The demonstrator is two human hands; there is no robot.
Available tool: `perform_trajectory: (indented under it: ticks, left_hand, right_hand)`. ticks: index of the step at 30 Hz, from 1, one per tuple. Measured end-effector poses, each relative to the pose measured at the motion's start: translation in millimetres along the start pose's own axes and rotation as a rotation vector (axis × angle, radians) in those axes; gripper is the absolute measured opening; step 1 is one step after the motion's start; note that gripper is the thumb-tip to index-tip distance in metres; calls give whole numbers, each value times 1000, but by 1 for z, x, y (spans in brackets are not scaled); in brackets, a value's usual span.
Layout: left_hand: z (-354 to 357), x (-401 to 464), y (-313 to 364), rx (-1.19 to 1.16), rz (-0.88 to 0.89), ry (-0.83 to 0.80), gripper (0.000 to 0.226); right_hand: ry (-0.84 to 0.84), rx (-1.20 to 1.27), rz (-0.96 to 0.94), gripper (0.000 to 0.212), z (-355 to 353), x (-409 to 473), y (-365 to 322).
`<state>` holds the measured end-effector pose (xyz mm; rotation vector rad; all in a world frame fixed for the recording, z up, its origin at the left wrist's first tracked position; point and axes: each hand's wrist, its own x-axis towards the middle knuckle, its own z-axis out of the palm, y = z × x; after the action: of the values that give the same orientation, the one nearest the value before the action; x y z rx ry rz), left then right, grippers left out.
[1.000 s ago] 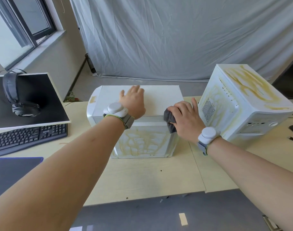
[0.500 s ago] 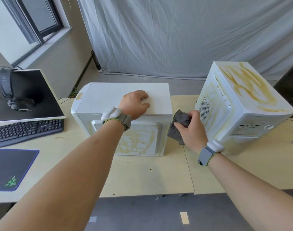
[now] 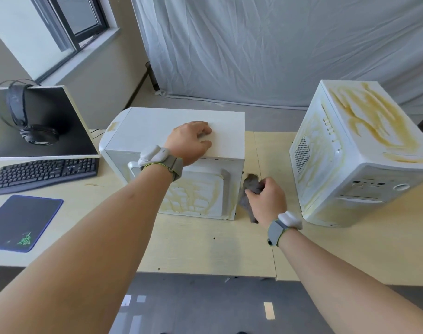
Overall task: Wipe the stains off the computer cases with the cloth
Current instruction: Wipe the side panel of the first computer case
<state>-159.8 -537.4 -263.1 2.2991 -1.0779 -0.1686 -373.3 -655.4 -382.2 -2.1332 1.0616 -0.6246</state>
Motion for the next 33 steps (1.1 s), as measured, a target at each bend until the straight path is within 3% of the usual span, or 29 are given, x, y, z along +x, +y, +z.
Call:
perform_trajectory:
  ticks: [5,9,11,16,18,22,24,28,33]
  left_hand:
    - [3,2,2,25,-10,13,36]
    - [1,1,0,32,-5,9,36]
    - [1,1,0,23,-1,5,35]
    - [-1,0,-1,6,2,3,33]
    - [0,1,0,6,1,-1,33]
    - [1,1,0,2,-3,-1,32]
    - [1,1,1,-2,-5,2,33]
    - [0,0,2,-4,-7,-5,35]
    - [0,2,0,-10,-13,-17,35]
  right_hand:
    - [75,222,-156,47,-27,-9,-39]
    - [175,-20,-468,42,-31,5,-66]
    - [155,-83,-436,43,-23,12,-59]
    - [-152,-81,112,42,-5,6,-27]
    - [-215,-60,197,38,-6,1,-21]
    - [-144,289,149,27,-19,-10,-50]
    - [-81,452,36,17,-27,-13,-72]
    - [48,359,-221,13,-25,-13,-91]
    - [115,375,-182,11,-15,-9,-90]
